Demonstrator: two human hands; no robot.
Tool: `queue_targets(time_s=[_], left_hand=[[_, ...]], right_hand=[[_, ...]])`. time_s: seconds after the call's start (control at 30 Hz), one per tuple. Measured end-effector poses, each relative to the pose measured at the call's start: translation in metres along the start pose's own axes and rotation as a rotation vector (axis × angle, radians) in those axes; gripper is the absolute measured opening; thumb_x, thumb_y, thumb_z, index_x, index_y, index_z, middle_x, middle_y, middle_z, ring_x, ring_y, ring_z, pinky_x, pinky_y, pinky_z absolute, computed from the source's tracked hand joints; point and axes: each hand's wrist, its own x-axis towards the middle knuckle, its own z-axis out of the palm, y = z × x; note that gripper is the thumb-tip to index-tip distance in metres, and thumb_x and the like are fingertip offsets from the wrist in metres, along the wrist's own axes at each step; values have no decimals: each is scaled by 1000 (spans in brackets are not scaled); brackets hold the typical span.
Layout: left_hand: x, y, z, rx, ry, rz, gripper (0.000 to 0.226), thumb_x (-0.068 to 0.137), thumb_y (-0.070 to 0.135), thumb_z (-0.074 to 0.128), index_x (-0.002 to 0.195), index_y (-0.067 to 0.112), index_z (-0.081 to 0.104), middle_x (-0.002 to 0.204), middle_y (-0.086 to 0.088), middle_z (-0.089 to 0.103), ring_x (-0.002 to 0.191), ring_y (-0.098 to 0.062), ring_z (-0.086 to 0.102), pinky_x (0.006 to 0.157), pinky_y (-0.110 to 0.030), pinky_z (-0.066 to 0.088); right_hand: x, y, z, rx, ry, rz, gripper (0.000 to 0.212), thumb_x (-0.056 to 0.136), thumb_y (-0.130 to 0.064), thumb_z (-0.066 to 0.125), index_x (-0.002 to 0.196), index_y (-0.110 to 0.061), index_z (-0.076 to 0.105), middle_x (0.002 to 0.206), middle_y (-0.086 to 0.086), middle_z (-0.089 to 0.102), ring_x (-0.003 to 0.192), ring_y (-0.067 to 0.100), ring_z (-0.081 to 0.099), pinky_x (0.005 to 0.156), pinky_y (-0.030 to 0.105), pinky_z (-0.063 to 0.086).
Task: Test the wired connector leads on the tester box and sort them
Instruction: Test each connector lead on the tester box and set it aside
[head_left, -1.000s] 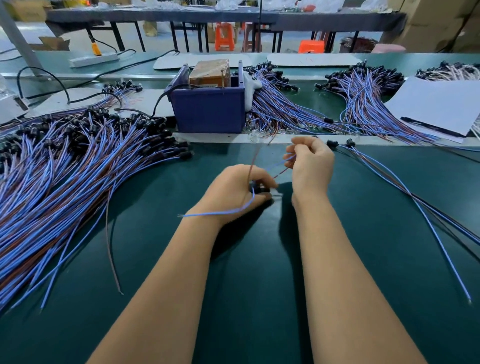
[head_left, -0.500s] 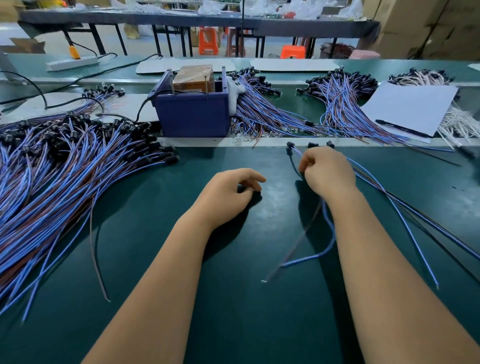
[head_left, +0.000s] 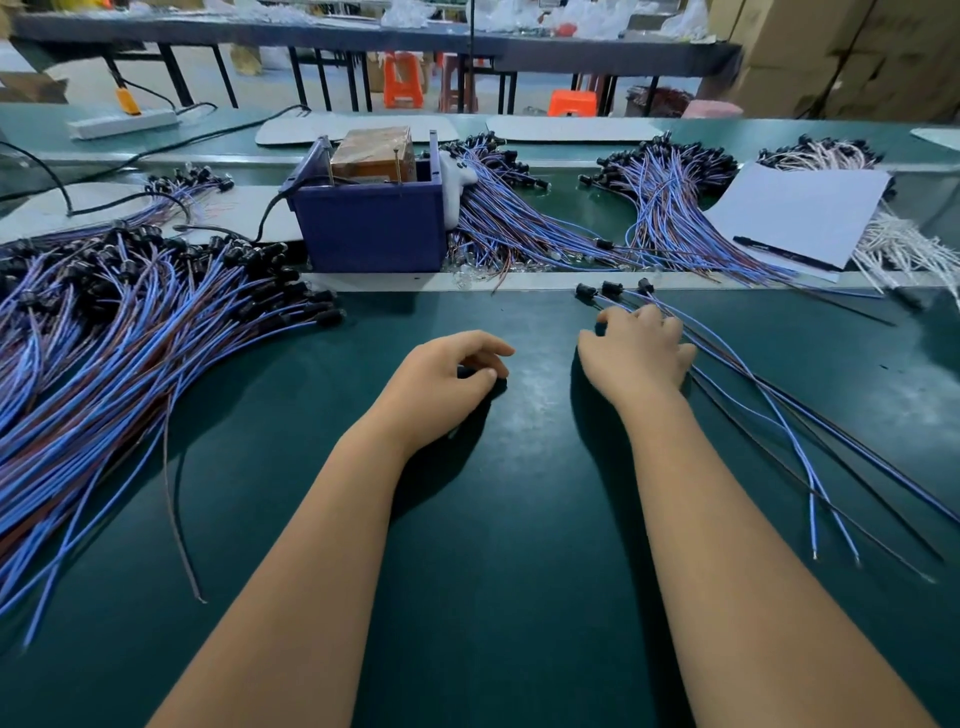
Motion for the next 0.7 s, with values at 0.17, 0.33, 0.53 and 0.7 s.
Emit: queue_targets(time_s=[0.17, 0.33, 0.53, 0.7], left_hand=[[1, 2, 2, -15, 23, -27, 32, 92, 11, 55, 111, 34, 66, 91, 25, 69, 89, 3, 61, 79, -8, 43], [2, 9, 4, -19, 91, -44, 33, 90, 5, 51, 100, 30, 71, 86, 16, 72, 80, 0, 64, 75, -14, 48], [0, -1, -26, 315, 563, -312, 29, 87, 17, 51, 103, 30, 71, 113, 9, 66, 104, -20, 58, 92, -34, 42], [-6, -17, -49, 546, 451, -660, 54, 91, 33, 49, 143, 27, 41, 161, -6, 22, 138, -33, 22, 108, -47, 22]], right_hand=[[9, 13, -6, 91, 27, 192, 47, 94, -29, 39, 135, -8, 49, 146, 18, 37, 134, 34, 29, 110, 42, 21], [-5, -28, 0, 252, 121, 93, 39, 91, -29, 45, 126, -18, 60, 138, 15, 46, 128, 33, 36, 106, 41, 25], [-47, -99, 28, 608, -105, -323, 34, 92, -12, 45, 118, -17, 66, 122, 8, 64, 119, 30, 49, 101, 38, 39], [-48, -99, 35, 538, -64, -346, 34, 89, -10, 45, 113, -17, 68, 121, 5, 65, 118, 27, 46, 99, 37, 38]])
